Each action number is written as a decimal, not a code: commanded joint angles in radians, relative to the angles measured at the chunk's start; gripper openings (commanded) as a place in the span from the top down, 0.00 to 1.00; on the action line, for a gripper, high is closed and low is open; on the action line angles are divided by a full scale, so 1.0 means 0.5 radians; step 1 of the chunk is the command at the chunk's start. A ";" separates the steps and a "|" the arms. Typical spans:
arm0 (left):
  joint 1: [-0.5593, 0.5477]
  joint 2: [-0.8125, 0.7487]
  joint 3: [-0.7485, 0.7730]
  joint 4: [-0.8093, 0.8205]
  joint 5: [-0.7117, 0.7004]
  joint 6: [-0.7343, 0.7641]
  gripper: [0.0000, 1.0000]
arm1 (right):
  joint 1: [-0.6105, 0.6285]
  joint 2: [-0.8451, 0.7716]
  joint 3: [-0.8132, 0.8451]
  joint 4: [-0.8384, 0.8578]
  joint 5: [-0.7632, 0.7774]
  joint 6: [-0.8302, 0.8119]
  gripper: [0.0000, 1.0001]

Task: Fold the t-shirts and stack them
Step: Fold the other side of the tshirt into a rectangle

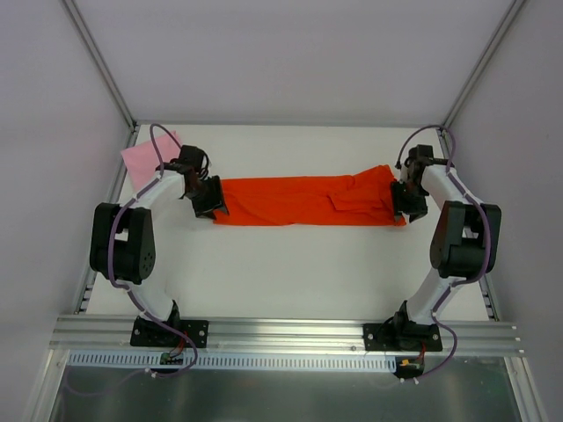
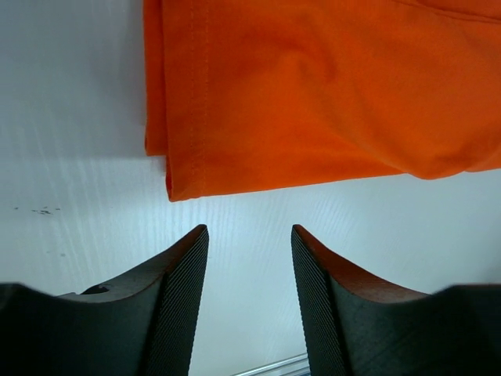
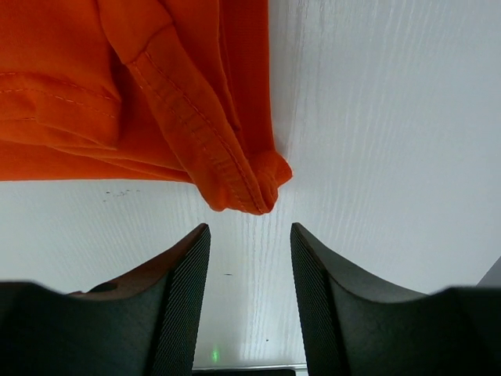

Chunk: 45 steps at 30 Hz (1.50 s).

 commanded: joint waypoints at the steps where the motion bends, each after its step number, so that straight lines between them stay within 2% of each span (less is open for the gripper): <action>1: 0.030 0.012 -0.007 -0.005 -0.041 0.054 0.55 | -0.010 0.044 0.020 -0.041 0.015 -0.048 0.53; 16: 0.033 0.245 -0.053 0.191 -0.201 0.005 0.78 | -0.049 -0.106 0.026 -0.059 -0.010 -0.090 0.50; 21: 0.033 0.279 -0.078 0.207 -0.241 0.014 0.80 | -0.059 -0.134 -0.020 -0.038 -0.013 -0.103 0.50; 27: 0.033 0.282 -0.105 0.207 -0.281 0.021 0.81 | -0.059 -0.091 -0.078 0.030 -0.059 -0.109 0.55; 41: 0.061 0.289 -0.105 0.194 -0.296 0.015 0.82 | -0.059 0.166 0.081 0.042 0.036 -0.115 0.74; 45: 0.064 0.292 -0.105 0.185 -0.311 0.002 0.82 | -0.059 0.234 0.149 0.027 0.131 -0.136 0.91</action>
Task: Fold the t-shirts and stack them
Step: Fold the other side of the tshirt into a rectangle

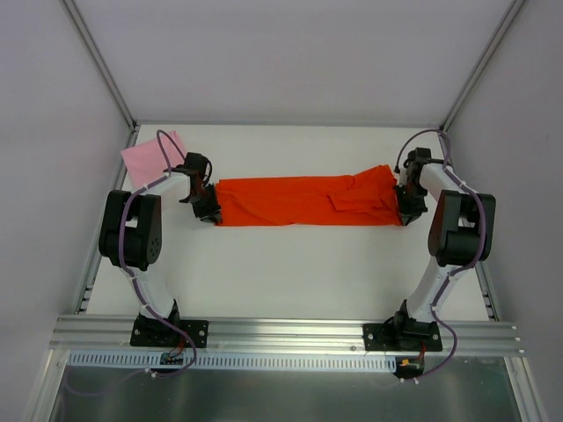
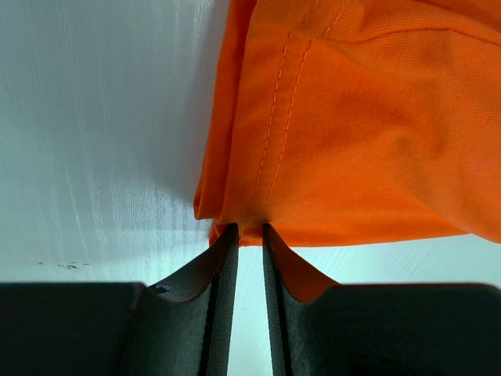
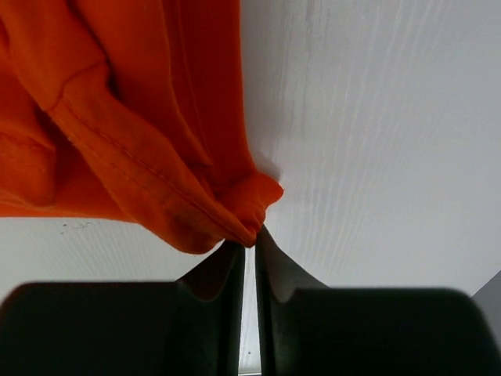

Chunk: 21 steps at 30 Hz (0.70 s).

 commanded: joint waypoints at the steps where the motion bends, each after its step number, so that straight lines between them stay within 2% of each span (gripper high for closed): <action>1: 0.026 0.037 -0.046 0.012 -0.150 0.005 0.82 | -0.016 0.039 0.119 -0.014 0.114 -0.043 0.92; 3: 0.026 0.040 -0.046 0.009 -0.154 0.001 0.82 | -0.016 0.043 0.116 0.005 0.114 -0.034 0.99; 21: 0.057 0.028 -0.049 -0.016 -0.221 0.020 0.83 | -0.077 0.043 0.214 -0.078 0.282 -0.107 0.99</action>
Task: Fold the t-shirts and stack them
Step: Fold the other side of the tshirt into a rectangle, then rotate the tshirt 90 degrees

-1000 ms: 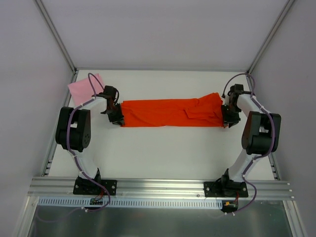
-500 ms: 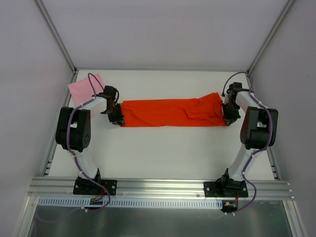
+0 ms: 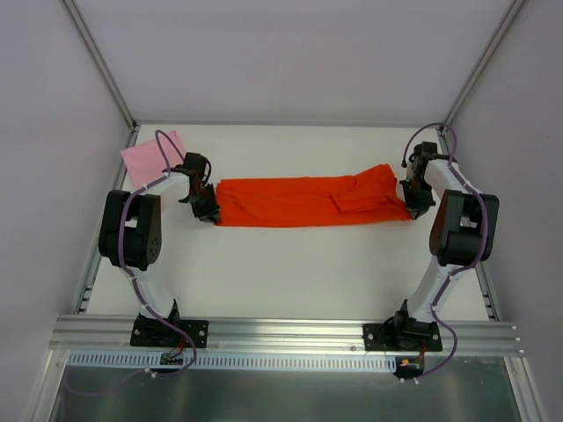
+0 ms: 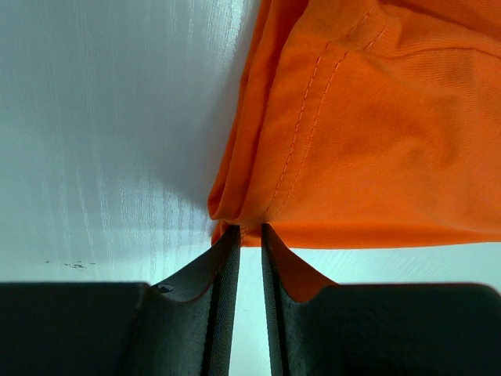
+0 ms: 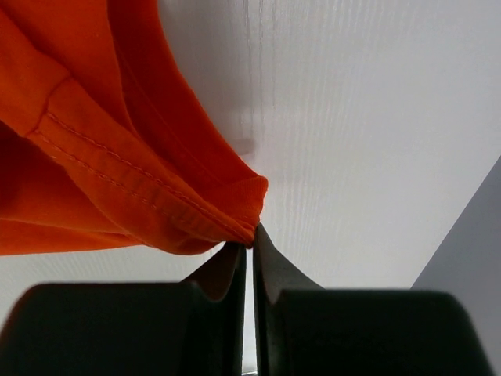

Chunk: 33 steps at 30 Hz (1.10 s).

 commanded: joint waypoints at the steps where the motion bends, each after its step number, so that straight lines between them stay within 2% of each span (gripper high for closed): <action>1: 0.043 0.031 -0.052 -0.016 -0.200 0.034 0.83 | -0.025 0.005 0.062 -0.063 0.088 -0.048 0.99; 4: 0.047 0.027 -0.049 -0.013 -0.207 0.040 0.83 | -0.022 -0.001 0.056 -0.075 0.045 -0.045 0.91; 5: 0.047 0.027 -0.049 -0.019 -0.207 0.043 0.83 | -0.025 -0.004 0.056 -0.078 0.002 -0.045 0.83; 7: 0.050 0.024 -0.049 -0.019 -0.210 0.049 0.83 | -0.022 -0.022 0.056 -0.087 -0.019 -0.030 0.76; 8: 0.053 0.018 -0.049 -0.022 -0.210 0.052 0.82 | -0.025 -0.032 0.059 -0.097 -0.047 -0.033 0.68; 10: 0.056 0.009 -0.049 -0.022 -0.216 0.055 0.83 | -0.025 -0.080 0.068 -0.109 -0.050 -0.027 0.63; 11: 0.056 0.009 -0.049 -0.026 -0.216 0.055 0.82 | -0.031 -0.099 0.074 -0.118 -0.047 -0.027 0.56; 13: 0.062 -0.006 -0.046 -0.029 -0.173 0.079 0.82 | -0.037 -0.142 0.111 -0.152 -0.120 -0.018 0.50; 18: 0.059 -0.113 0.006 -0.062 -0.075 0.144 0.62 | -0.040 -0.259 0.298 -0.222 -0.371 0.199 0.44; 19: 0.056 -0.171 0.022 -0.068 -0.020 0.168 0.57 | -0.040 -0.277 0.338 -0.238 -0.442 0.255 0.38; 20: 0.056 -0.205 0.052 -0.065 0.020 0.196 0.50 | -0.040 -0.329 0.371 -0.241 -0.482 0.325 0.36; 21: 0.059 -0.242 0.068 -0.065 0.057 0.263 0.33 | -0.037 -0.363 0.402 -0.217 -0.534 0.438 0.35; 22: 0.059 -0.321 0.098 -0.059 0.085 0.300 0.24 | -0.031 -0.402 0.399 -0.186 -0.590 0.509 0.30; 25: 0.053 -0.490 0.123 0.038 0.311 0.481 0.01 | 0.009 -0.593 0.280 0.035 -0.706 0.886 0.23; 28: 0.040 -0.644 0.114 0.186 0.584 0.760 0.01 | 0.138 -0.780 -0.007 0.332 -0.597 1.309 0.15; 30: 0.022 -0.690 0.102 0.348 0.887 1.008 0.01 | 0.293 -0.857 -0.140 0.488 -0.447 1.418 0.11; 31: 0.025 -0.703 0.098 0.409 0.965 1.073 0.01 | 0.352 -0.872 -0.235 0.520 -0.236 1.482 0.02; 33: 0.025 -0.672 0.098 0.575 1.179 1.293 0.01 | 0.426 -0.888 -0.315 0.627 -0.179 1.706 0.03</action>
